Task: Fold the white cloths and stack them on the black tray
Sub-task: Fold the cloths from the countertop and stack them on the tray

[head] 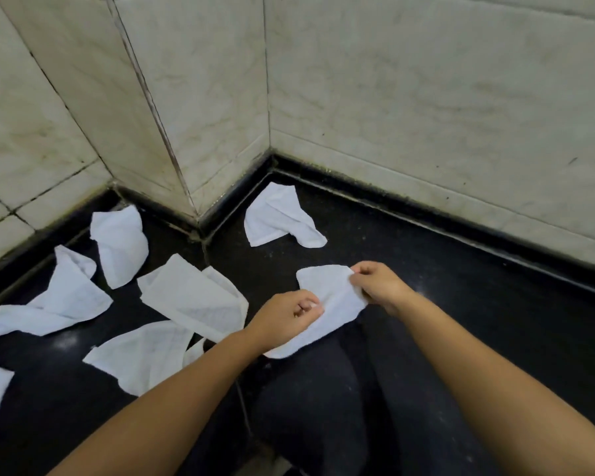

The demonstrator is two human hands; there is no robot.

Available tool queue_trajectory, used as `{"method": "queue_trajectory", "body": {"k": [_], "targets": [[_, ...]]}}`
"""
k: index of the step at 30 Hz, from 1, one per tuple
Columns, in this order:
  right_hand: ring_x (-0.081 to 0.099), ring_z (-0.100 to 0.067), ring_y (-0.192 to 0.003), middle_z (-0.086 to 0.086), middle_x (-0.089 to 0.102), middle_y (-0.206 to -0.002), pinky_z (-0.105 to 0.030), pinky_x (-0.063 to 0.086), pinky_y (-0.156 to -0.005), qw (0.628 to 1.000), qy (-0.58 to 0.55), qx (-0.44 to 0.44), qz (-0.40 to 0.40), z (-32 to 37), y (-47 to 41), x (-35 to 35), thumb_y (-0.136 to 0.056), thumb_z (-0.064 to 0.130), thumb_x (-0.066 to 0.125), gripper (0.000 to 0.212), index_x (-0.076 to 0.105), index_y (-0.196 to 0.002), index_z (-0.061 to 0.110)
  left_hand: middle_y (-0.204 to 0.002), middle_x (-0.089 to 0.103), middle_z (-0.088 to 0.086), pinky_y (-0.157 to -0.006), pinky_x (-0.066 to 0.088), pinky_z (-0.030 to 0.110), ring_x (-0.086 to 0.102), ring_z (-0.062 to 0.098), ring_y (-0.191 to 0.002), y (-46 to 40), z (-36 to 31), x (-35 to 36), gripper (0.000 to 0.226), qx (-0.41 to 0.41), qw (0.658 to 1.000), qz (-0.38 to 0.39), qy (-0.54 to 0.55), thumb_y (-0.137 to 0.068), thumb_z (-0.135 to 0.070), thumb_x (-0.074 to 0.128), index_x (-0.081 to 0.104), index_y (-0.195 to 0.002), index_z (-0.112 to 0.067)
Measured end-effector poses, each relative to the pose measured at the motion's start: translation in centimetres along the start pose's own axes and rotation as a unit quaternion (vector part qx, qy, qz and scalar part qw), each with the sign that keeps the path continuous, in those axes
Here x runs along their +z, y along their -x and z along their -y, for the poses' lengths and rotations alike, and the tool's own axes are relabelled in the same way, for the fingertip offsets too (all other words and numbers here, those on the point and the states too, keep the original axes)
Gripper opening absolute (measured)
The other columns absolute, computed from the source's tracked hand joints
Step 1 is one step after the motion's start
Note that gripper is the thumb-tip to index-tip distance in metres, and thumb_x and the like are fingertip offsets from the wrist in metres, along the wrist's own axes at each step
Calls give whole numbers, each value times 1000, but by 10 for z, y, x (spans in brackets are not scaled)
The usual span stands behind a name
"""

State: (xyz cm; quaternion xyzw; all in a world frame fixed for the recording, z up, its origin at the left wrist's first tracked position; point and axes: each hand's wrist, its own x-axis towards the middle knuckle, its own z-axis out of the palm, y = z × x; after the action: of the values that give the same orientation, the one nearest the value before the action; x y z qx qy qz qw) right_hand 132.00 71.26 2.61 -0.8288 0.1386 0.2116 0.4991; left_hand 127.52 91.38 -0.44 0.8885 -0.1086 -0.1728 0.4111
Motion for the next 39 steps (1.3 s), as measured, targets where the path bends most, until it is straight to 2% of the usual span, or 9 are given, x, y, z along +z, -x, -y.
{"method": "queue_trajectory", "body": {"k": [4,8,11,13,16,22,25,34,39], "targets": [[54,-15,-76,-7,64,-85,-30,42,-70,981,121,-131,77,9,42,-46,-89,17,53,16,67,-91,24,-107,55,-3,-93,48,39,53,13,-100,-11,-54,-3,40,78,994,-73,-24,-91,-25,52,48,-131,-28],[56,-20,-81,-15,67,-98,-31,44,-76,938,228,-212,153,22,78,-76,-90,17,59,17,70,-101,24,-146,29,-1,-113,23,38,20,18,-138,-21,-109,-2,53,143,978,56,-144,-82,-27,61,46,-133,-28],[60,-15,-85,1,68,-96,-26,46,-79,929,247,-237,144,22,102,-101,-86,14,65,16,68,-101,18,-108,56,-1,-90,41,34,50,15,-104,-18,-139,7,28,159,971,117,-135,-75,-37,62,60,-91,-14],[54,-9,-74,2,63,-87,-25,44,-71,929,272,-224,113,15,111,-117,-84,17,67,17,64,-100,17,-73,50,-6,-63,36,29,45,10,-68,-13,-147,10,18,133,983,108,-72,-78,-25,65,52,-70,-16],[52,-9,-69,5,59,-76,-23,40,-64,937,285,-186,75,-2,115,-142,-83,18,67,9,64,-91,15,-58,39,-10,-53,25,25,35,6,-54,-6,-155,11,29,110,991,65,-45,-80,-15,63,41,-62,-19],[51,-12,-69,3,60,-74,-29,40,-64,954,145,-226,-131,-24,122,-169,-87,18,62,8,65,-80,16,-67,57,-8,-61,37,28,53,11,-66,0,-169,-4,21,107,986,-65,-107,-80,-22,66,50,-67,-25],[49,-6,-65,7,59,-72,-26,39,-63,947,54,-269,-168,-27,136,-170,-89,17,61,9,63,-81,15,-72,57,-7,-61,37,27,52,10,-69,7,-173,-13,11,113,980,-122,-108,-82,-18,65,56,-76,-20],[52,-6,-67,7,62,-69,-25,40,-67,975,89,-205,-7,-138,159,-140,-86,11,65,12,67,-75,11,-69,58,-8,-58,38,19,52,3,-63,85,-103,61,10,-7,995,29,-91,-82,-22,67,65,-72,-20],[45,1,-57,8,55,-64,-15,37,-57,986,115,-98,76,-214,167,-108,-86,11,67,25,62,-65,23,-82,64,-7,-75,48,26,61,8,-79,114,-56,111,6,-72,987,123,-81,-84,-24,64,67,-79,-25]]}}
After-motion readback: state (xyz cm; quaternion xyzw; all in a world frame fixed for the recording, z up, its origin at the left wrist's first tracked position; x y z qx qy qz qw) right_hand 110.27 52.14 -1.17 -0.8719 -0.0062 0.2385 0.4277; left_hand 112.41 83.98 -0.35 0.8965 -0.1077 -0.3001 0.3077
